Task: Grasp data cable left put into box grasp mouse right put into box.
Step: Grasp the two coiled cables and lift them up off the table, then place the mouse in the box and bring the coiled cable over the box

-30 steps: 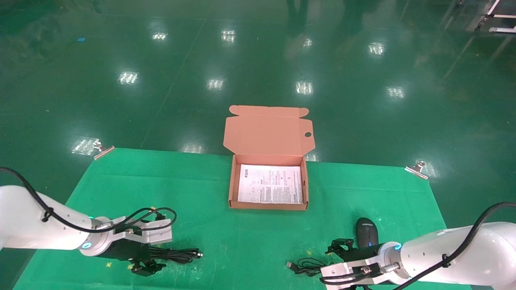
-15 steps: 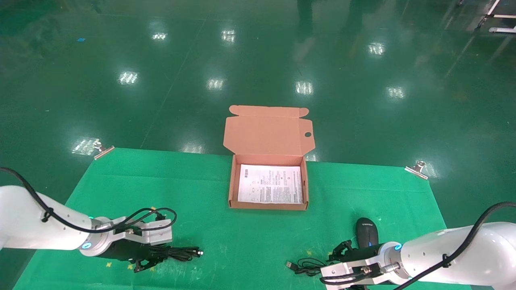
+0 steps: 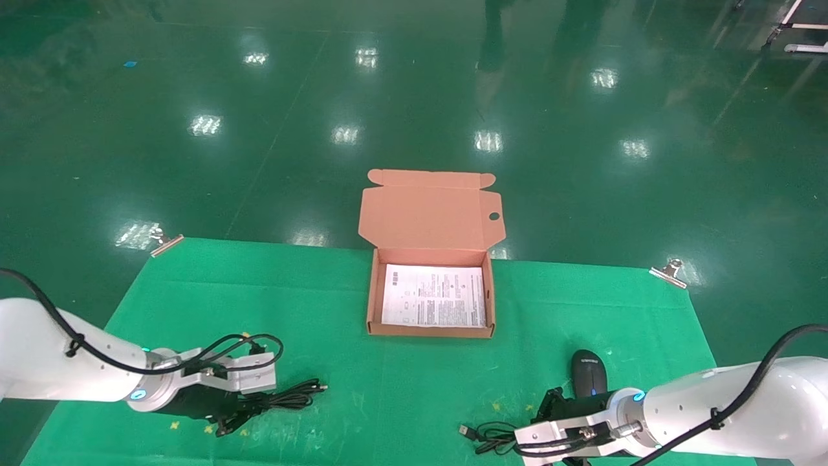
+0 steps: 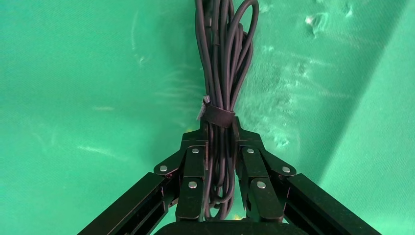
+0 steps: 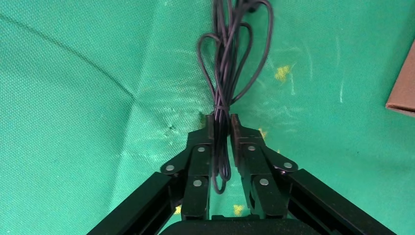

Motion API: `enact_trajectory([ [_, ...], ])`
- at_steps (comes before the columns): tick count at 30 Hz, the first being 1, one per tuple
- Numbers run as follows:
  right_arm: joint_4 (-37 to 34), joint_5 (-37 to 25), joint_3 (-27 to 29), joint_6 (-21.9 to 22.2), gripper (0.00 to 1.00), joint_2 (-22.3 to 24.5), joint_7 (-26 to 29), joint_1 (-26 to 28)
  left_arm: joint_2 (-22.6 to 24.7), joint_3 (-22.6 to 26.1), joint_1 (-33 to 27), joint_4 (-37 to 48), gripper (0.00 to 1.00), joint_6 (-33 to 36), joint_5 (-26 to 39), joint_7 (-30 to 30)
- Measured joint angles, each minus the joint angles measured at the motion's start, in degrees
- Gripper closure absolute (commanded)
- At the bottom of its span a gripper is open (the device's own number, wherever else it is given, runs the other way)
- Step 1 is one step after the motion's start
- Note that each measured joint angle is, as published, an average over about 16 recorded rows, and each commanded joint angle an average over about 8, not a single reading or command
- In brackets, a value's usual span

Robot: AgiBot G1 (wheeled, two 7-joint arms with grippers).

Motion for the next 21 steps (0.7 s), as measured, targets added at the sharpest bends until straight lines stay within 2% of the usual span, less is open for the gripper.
enact_trajectory([
  [11, 2.83, 2.77, 3.48, 0.15, 1.00, 4.54, 2.69, 2.42, -3.53, -1.08, -0.30, -4.92, 1.00, 0.61, -1.24, 1.21],
  [21, 4.67, 4.81, 8.49, 2.44, 1.00, 8.74, 5.49, 8.36, -9.54, -3.52, -1.95, -16.87, 1.00, 1.46, -3.02, 0.66],
])
